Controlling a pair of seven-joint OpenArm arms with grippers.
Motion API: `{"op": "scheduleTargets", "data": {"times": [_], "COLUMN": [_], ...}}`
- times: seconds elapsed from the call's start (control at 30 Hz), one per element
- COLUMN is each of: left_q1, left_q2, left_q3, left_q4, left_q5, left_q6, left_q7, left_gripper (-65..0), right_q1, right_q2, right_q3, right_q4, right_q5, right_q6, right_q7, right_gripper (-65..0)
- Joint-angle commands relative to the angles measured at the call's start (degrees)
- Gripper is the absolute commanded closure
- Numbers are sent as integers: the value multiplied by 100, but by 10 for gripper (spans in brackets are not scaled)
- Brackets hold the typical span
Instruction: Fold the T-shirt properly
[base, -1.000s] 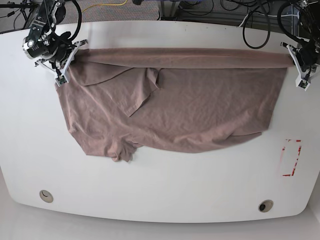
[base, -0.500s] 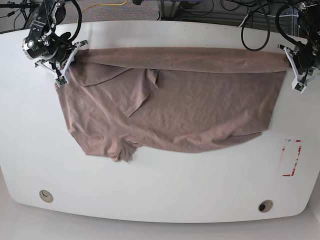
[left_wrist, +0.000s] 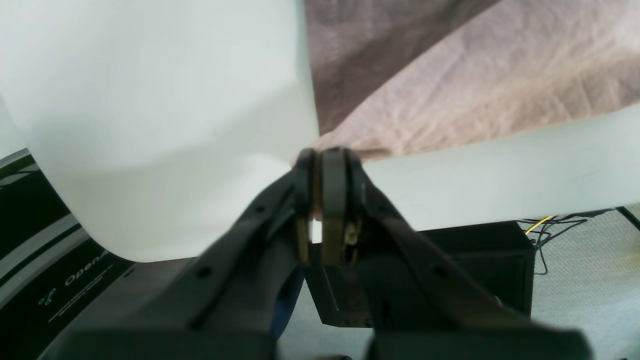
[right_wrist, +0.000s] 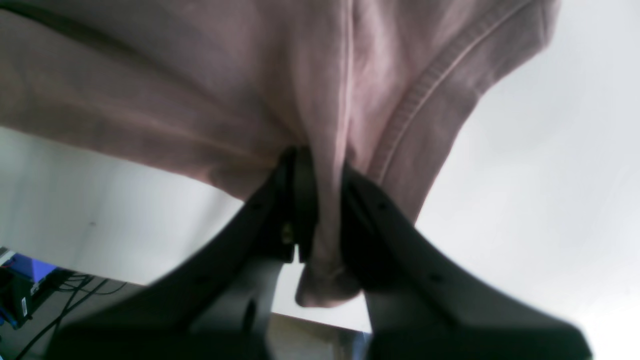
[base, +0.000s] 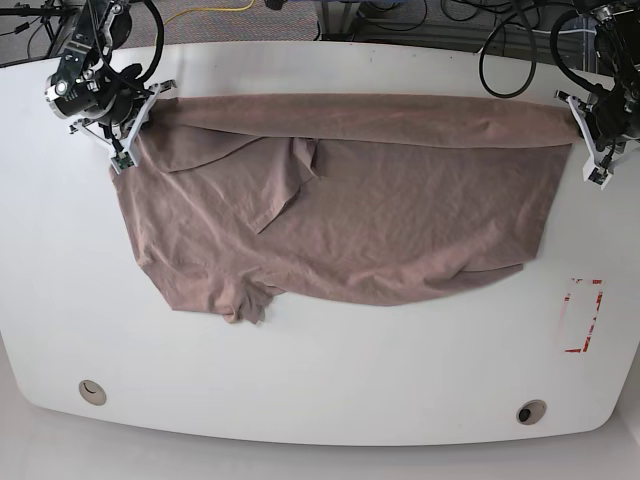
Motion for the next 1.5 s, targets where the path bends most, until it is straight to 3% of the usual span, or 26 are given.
{"op": "scheduleTargets", "data": {"times": [0.0,0.43,1.1,1.47], "left_q1": [-38,-372,-2763,-4240], "left_q2": [-106,-88,123,114], "left_q3": [-34,-43,195,590], "left_q4": [85,102,58,-56], "left_q5": [4,-14,57,57], "left_q6": [-8,-8,-8,-8], "left_q7": [-12,-12,-12,-12], "left_gripper": [-3,0,0,0], "right_q1": [35,229,1794,3042], "right_q2": [83,74,127,513], "right_q3": [42,42,24,-20], "right_q4": [116,116,90,63], "right_q5": [15,33,-20,-20], "right_q6": [-10,-10,-10,-10], "right_q7": [51,69,51,51], "right_gripper": [-29,-29,-29,-30]}}
